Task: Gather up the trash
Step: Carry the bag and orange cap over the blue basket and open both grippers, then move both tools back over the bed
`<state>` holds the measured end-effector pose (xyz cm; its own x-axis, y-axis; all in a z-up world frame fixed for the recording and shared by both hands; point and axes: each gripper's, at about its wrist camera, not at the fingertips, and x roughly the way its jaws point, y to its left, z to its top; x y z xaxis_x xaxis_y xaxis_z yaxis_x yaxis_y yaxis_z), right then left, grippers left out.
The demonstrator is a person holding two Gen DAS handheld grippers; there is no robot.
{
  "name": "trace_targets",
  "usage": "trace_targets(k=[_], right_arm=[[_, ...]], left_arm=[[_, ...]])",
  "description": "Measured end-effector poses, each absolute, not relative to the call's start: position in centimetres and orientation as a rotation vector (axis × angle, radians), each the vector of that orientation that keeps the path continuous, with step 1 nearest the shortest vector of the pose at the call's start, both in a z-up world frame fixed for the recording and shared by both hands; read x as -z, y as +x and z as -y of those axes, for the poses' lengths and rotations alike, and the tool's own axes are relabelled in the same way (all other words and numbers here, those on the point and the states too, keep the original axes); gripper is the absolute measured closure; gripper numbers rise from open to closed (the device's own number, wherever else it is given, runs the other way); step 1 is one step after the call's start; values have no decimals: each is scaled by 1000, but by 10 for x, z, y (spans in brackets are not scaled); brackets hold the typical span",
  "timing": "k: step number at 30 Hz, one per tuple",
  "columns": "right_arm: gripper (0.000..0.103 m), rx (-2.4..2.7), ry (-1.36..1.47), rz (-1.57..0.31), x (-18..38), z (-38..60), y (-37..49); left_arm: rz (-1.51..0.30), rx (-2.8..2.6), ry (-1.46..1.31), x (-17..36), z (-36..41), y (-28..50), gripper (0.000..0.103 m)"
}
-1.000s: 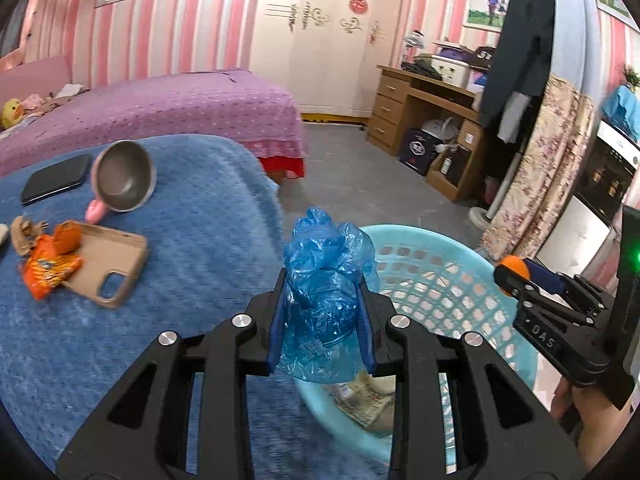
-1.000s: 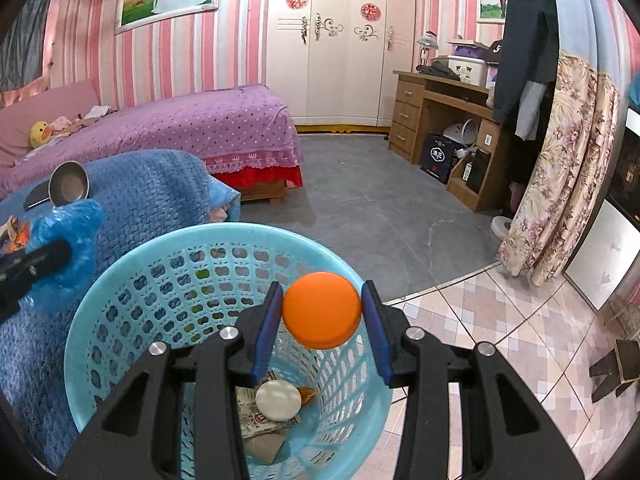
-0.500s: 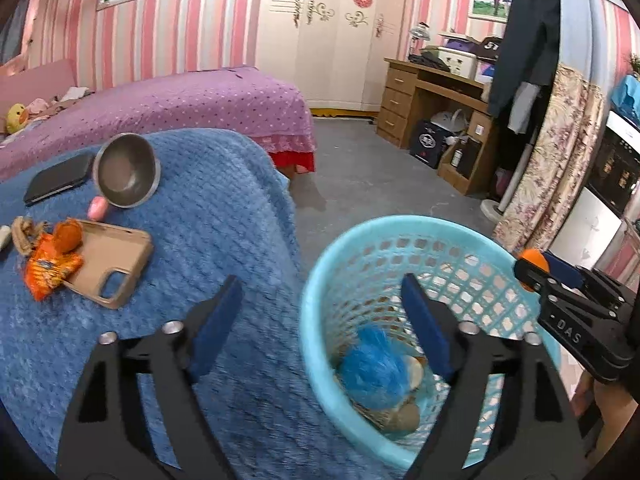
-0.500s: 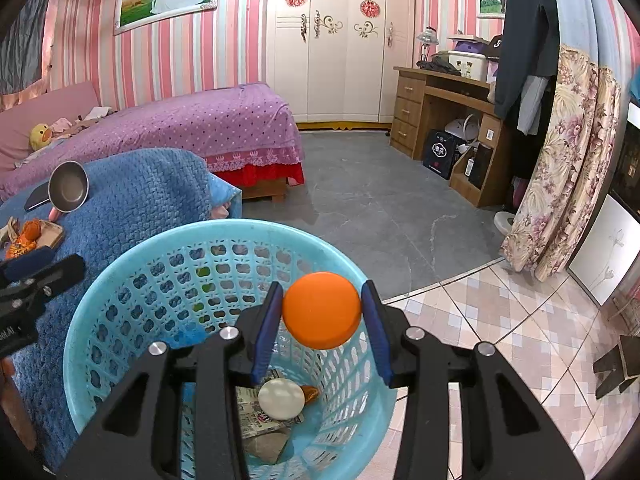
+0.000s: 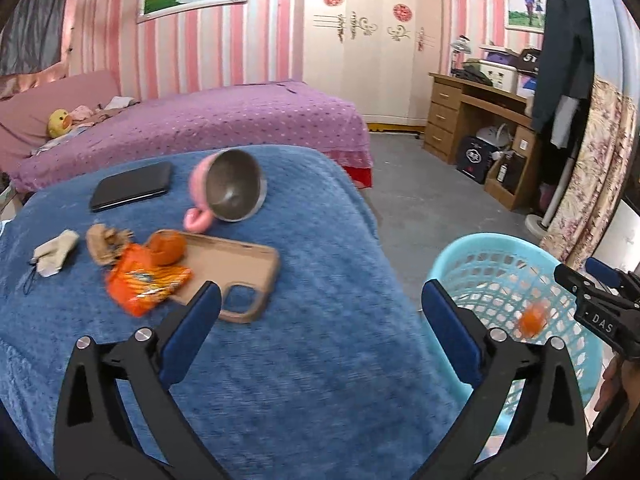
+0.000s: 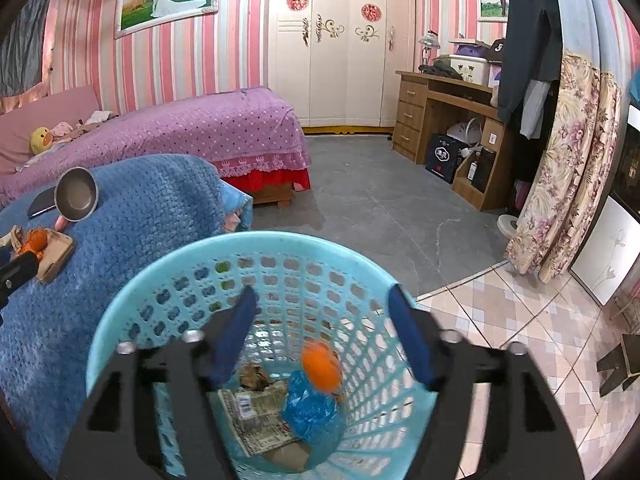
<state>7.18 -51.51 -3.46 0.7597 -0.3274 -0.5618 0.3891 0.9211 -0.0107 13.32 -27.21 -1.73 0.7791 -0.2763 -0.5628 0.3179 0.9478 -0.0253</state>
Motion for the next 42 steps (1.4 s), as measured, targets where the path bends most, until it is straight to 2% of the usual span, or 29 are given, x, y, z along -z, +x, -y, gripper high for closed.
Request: trace_targets(k=[9, 14, 23, 42], right_arm=[[10, 394, 79, -568, 25, 480, 84], [8, 382, 57, -564, 20, 455, 95], [7, 354, 30, -570, 17, 411, 111], [7, 198, 19, -546, 4, 303, 148]], left_arm=[[-552, 253, 106, 0, 219, 135, 6], [-544, 222, 95, -10, 180, 142, 6], [-599, 165, 26, 8, 120, 159, 6], [-569, 9, -9, 7, 19, 184, 6]])
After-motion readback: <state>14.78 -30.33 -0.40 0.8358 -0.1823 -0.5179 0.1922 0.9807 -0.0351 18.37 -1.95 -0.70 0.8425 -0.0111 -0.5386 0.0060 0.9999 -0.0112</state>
